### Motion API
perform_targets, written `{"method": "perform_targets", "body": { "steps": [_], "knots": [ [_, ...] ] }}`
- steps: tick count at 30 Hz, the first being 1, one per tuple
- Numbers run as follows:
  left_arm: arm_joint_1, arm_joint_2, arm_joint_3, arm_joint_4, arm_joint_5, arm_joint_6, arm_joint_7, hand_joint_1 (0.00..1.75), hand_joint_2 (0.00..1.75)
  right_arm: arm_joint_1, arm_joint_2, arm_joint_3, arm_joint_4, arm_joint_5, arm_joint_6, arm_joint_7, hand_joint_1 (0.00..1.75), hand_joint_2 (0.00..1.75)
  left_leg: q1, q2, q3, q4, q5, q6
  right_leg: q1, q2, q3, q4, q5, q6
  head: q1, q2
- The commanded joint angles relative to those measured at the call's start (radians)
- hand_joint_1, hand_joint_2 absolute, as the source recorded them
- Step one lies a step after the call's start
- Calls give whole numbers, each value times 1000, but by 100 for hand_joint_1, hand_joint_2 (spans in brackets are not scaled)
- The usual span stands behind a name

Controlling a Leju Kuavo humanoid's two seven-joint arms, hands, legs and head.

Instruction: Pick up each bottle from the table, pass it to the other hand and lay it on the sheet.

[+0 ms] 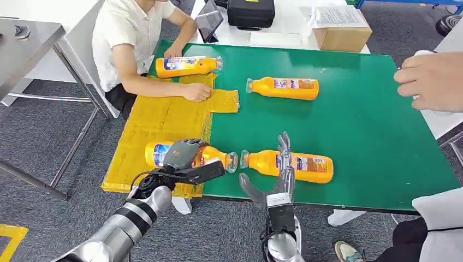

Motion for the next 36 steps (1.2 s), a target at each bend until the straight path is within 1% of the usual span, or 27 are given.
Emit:
{"method": "perform_targets", "body": {
  "steps": [1,2,3,4,5,6,8,9,10,13,16,17,19,20,22,23,28,31,32,34,35,36],
  "knots": [
    [-114,-3,65,253,35,-22,16,84,175,3,0,-122,73,-21,6,1,0,175,1,0,4,-1,-1,-1,1,0,5,-1,-1,-2,0,0],
    [-114,-3,65,253,35,-22,16,84,175,3,0,-122,73,-21,6,1,0,175,1,0,3,-1,0,-1,1,0,3,-1,0,-1,0,0],
    [-114,-3,66,256,34,-21,16,84,175,3,-3,-126,71,-23,10,1,0,175,1,0,5,-1,-1,-2,1,0,6,-1,-1,-2,0,0],
    [-115,-4,66,258,33,-18,19,58,175,3,-1,-129,72,-23,11,1,0,175,1,0,5,-1,-1,-2,1,1,5,-1,-1,-2,0,0],
    [-117,-8,81,266,40,-14,28,24,175,4,7,-144,80,-19,18,1,0,175,0,0,4,-1,-1,-1,0,1,4,-1,0,-1,0,0],
    [-126,-6,83,281,34,-12,43,0,175,1,11,-154,88,-14,26,1,0,175,1,0,7,-2,-1,-2,1,1,6,-1,-1,-2,0,0],
    [-147,-1,56,308,-9,-16,67,0,175,-2,13,-162,93,-7,29,1,0,175,1,0,5,-1,-1,-1,1,1,5,-1,0,-2,0,0],
    [-152,-5,73,321,6,-45,70,0,175,-3,18,-177,102,-16,36,1,0,175,1,0,4,-1,0,-1,1,1,4,-1,0,-1,0,0],
    [-152,-5,83,328,20,-70,66,0,175,-3,20,-184,103,-21,36,1,0,175,1,0,7,-1,-1,-2,1,1,7,-1,-1,-2,0,0],
    [-152,-4,84,331,23,-80,61,0,175,-3,20,-186,102,-21,37,1,0,175,1,0,4,-1,0,-1,1,0,4,-1,0,-1,0,0],
    [-151,-11,112,338,76,-145,24,0,175,-9,14,-176,103,-16,31,1,0,175,1,0,8,-1,-2,-2,1,0,8,-1,-2,-2,0,0],
    [-151,-14,110,337,78,-150,19,0,175,-12,13,-175,105,-15,26,1,0,175,1,2,7,-1,-1,-1,1,2,7,-1,-1,-1,0,0],
    [-150,-20,112,333,89,-158,9,0,175,-14,12,-175,107,-17,22,1,0,175,1,1,5,-1,0,-1,1,1,6,-1,0,-1,0,0],
    [-143,-28,126,321,118,-177,-7,0,175,-15,11,-178,114,-22,18,1,0,175,1,0,8,-1,-1,-2,1,1,8,-1,-1,-2,0,0],
    [-131,-33,132,302,152,-208,-35,0,175,-14,10,-175,124,-23,18,1,0,175,0,-1,5,-1,0,-1,0,0,6,-1,0,-1,0,0],
    [-113,-35,135,277,176,-218,-57,0,175,-11,7,-168,126,-22,15,1,0,175,1,0,8,-1,-1,-2,1,0,8,-2,-1,-2,0,0],
    [-107,-34,134,266,183,-219,-64,0,175,-10,5,-164,126,-20,9,1,0,175,0,0,6,-1,0,-1,0,0,7,-1,0,-1,0,0],
    [-43,-35,119,150,258,-232,-135,0,175,0,-6,-144,119,-21,-7,1,0,175,1,1,9,-2,-1,-2,0,1,10,-2,-1,-2,0,0],
    [-10,-29,92,88,292,-243,-141,0,175,1,-16,-130,116,-16,-28,1,0,175,0,1,9,-2,-1,-2,0,1,10,-2,-1,-2,0,0],
    [19,-31,85,37,338,-260,-149,0,175,3,-22,-125,112,-18,-37,1,0,175,0,0,7,-2,-1,-1,0,0,7,-1,-1,-1,0,0],
    [44,-29,69,-11,362,-261,-162,0,175,5,-27,-121,111,-19,-44,1,0,175,0,0,9,-2,-2,-2,0,1,9,-2,-2,-2,0,0],
    [76,-34,74,-72,465,-298,-172,0,175,7,-32,-118,108,-21,-54,1,0,175,0,-1,8,-2,-1,-1,0,0,8,-1,-1,-1,0,0]
  ]
}}
